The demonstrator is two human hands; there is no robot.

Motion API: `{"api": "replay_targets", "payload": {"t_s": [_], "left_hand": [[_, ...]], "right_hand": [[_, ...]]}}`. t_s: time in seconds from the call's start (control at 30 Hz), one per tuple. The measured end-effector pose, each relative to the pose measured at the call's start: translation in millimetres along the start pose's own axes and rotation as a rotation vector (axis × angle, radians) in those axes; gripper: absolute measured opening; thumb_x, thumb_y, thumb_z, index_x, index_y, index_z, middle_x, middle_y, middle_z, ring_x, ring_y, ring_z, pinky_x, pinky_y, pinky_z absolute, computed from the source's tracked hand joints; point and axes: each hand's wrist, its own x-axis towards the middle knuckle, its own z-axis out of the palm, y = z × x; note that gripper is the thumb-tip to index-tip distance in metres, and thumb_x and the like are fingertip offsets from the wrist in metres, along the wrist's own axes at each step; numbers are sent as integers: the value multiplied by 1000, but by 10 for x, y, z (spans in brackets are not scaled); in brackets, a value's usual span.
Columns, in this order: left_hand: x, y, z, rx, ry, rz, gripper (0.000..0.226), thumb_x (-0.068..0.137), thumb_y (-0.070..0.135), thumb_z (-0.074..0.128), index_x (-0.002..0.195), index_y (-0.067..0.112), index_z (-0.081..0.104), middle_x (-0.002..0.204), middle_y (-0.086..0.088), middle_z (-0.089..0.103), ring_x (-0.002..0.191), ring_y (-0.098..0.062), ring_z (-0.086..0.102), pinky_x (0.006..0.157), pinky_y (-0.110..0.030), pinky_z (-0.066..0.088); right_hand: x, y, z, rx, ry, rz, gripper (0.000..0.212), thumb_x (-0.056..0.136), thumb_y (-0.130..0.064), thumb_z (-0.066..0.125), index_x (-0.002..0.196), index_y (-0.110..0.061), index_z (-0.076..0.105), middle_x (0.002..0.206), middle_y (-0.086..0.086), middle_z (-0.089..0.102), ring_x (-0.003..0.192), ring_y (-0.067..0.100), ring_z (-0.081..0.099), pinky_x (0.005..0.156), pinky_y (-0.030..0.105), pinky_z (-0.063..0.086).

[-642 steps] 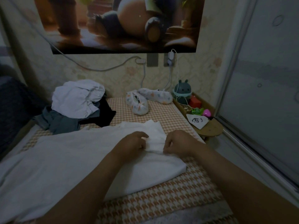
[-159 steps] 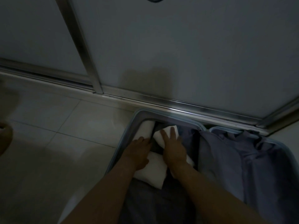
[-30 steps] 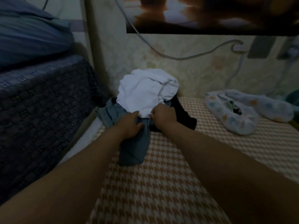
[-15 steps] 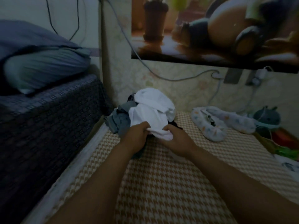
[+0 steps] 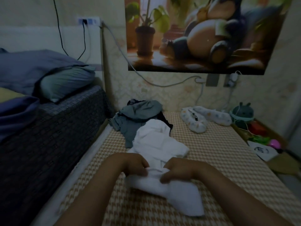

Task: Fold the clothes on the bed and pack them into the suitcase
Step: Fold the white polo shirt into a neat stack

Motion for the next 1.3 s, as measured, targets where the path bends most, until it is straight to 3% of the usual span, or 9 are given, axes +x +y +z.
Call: {"api": "replay_targets", "payload": {"t_s": [0.13, 0.27, 0.4, 0.53, 0.67, 0.83, 1.0, 1.13, 1.3], "left_hand": [[-81, -108, 14, -188, -33, -148, 18, 89, 19, 61, 104, 15, 69, 103, -1, 66, 87, -19, 65, 76, -30, 54], [28, -296, 85, -105, 348, -45, 23, 93, 22, 54, 113, 27, 66, 121, 4, 59, 101, -13, 55, 91, -26, 46], [214, -346, 297, -56, 361, -128, 61, 79, 46, 72, 131, 34, 41, 138, -5, 28, 119, -26, 45, 89, -29, 42], [400, -373, 286, -20, 470, -21, 31, 80, 8, 65, 102, 24, 50, 111, -3, 49, 90, -16, 49, 63, -13, 37], [461, -387, 27, -103, 985, -130, 26, 86, -4, 53, 102, 8, 70, 108, -12, 61, 99, -27, 57, 81, -27, 42], [533, -452, 59, 252, 859, -314, 38, 89, 15, 54, 126, 18, 57, 138, -16, 41, 128, -35, 36, 101, -41, 34], [575, -53, 373, 140, 461, 92, 64, 78, 63, 63, 133, 36, 48, 129, 3, 47, 121, -21, 44, 101, -37, 40], [581, -123, 457, 216, 427, 115, 51, 92, 26, 61, 139, 27, 44, 135, -4, 47, 123, -22, 47, 97, -23, 32], [415, -146, 219, 47, 540, 111, 34, 90, 20, 60, 123, 25, 63, 128, 1, 59, 116, -17, 53, 94, -24, 41]], "right_hand": [[94, -122, -21, 294, 214, -18, 49, 89, -59, 54, 101, -16, 75, 104, 2, 72, 97, 21, 66, 93, 39, 51], [309, 203, 72, -402, 403, 93, 83, 73, -69, 52, 145, -29, 39, 148, -1, 38, 134, 21, 37, 110, 41, 26], [554, 525, 195, -517, 599, -33, 32, 78, -29, 58, 104, -17, 72, 88, 6, 69, 74, 28, 69, 78, 42, 42], [523, 602, -83, -158, 895, 87, 35, 97, -9, 46, 130, -14, 59, 121, 10, 61, 108, 29, 59, 83, 30, 40], [216, 827, -408, -144, 1168, 388, 38, 97, -13, 39, 134, -17, 47, 124, 15, 55, 98, 35, 59, 77, 39, 46], [35, 995, -301, -320, 1059, 499, 30, 82, -5, 56, 111, -11, 51, 114, 16, 49, 91, 34, 54, 72, 39, 43], [142, 933, -235, -291, 928, 51, 28, 78, -16, 62, 106, -20, 65, 110, 5, 61, 99, 26, 58, 85, 39, 46], [175, 1011, -56, -269, 404, 120, 53, 90, -29, 63, 141, -28, 46, 140, -2, 47, 128, 18, 46, 104, 29, 36], [130, 1152, -133, -389, 501, 234, 35, 91, -11, 55, 120, -26, 66, 128, -2, 59, 116, 15, 54, 94, 20, 38]]}}
